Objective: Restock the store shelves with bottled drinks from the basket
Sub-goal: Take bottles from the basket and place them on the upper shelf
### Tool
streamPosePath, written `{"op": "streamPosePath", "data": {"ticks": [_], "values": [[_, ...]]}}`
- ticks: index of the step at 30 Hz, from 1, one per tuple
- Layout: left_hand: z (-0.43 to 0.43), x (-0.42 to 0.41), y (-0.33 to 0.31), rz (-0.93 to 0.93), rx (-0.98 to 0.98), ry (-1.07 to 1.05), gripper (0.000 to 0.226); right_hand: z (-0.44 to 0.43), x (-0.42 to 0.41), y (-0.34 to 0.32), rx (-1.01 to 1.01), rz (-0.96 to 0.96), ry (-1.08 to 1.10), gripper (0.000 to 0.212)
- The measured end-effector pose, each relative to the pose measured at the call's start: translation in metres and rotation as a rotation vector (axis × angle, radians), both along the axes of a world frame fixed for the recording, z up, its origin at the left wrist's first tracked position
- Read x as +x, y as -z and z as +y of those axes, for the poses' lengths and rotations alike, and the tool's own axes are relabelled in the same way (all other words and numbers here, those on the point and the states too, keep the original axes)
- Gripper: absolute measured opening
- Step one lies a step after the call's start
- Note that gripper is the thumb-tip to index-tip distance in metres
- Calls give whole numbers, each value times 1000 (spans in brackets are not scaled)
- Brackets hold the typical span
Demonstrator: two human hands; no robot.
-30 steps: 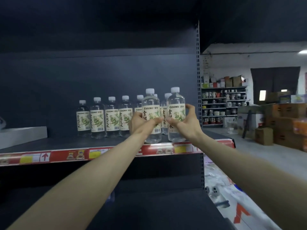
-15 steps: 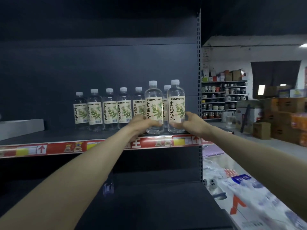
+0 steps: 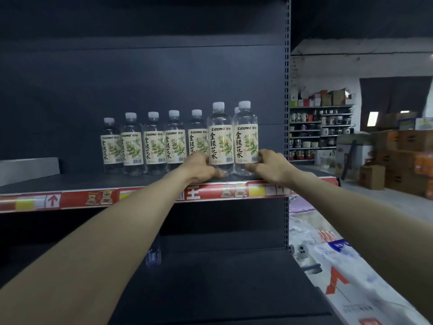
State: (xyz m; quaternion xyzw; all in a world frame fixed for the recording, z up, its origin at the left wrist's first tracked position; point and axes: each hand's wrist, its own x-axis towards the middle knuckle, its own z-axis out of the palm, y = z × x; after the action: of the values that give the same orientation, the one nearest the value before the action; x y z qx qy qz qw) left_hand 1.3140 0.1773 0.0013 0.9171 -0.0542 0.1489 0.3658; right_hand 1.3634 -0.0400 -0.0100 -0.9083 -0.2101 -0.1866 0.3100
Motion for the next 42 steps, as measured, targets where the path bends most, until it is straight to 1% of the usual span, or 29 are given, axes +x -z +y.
{"op": "streamPosePath", "data": {"ticks": [7,9,12,14,16,18,19,22,25,27,30,32,37,40,42], "values": [[2,23,8,-42,67,-40,26,6,22,3,-79,56,124,61],[5,27,9,-39,68,-39,29,8,20,4,-88,75,141,65],[9,31,12,-17,77,-39,50,9,18,3,-72,125,138,64],[11,33,14,0,88,-47,68,10,17,2,-66,154,139,71],[13,36,15,4,102,-44,77,10,16,2,-41,174,141,77],[14,38,15,9,138,-54,83,11,16,1,-30,184,132,76],[14,39,14,17,159,-60,80,10,17,2,-28,186,125,76],[13,45,14,41,201,-54,58,9,19,4,-59,180,126,81],[14,52,14,53,210,-33,51,9,20,5,-109,168,153,82],[15,53,14,48,205,-21,54,11,21,6,-141,155,168,84],[17,55,17,43,234,-64,78,13,21,7,-159,148,186,84],[17,57,20,38,276,-109,84,15,19,8,-164,139,196,83],[11,48,21,-40,398,-201,74,17,16,9,-210,117,241,81],[3,40,20,-24,418,-237,70,19,9,8,-227,82,291,71],[-1,33,17,1,399,-239,66,23,1,7,-234,67,332,76]]}}
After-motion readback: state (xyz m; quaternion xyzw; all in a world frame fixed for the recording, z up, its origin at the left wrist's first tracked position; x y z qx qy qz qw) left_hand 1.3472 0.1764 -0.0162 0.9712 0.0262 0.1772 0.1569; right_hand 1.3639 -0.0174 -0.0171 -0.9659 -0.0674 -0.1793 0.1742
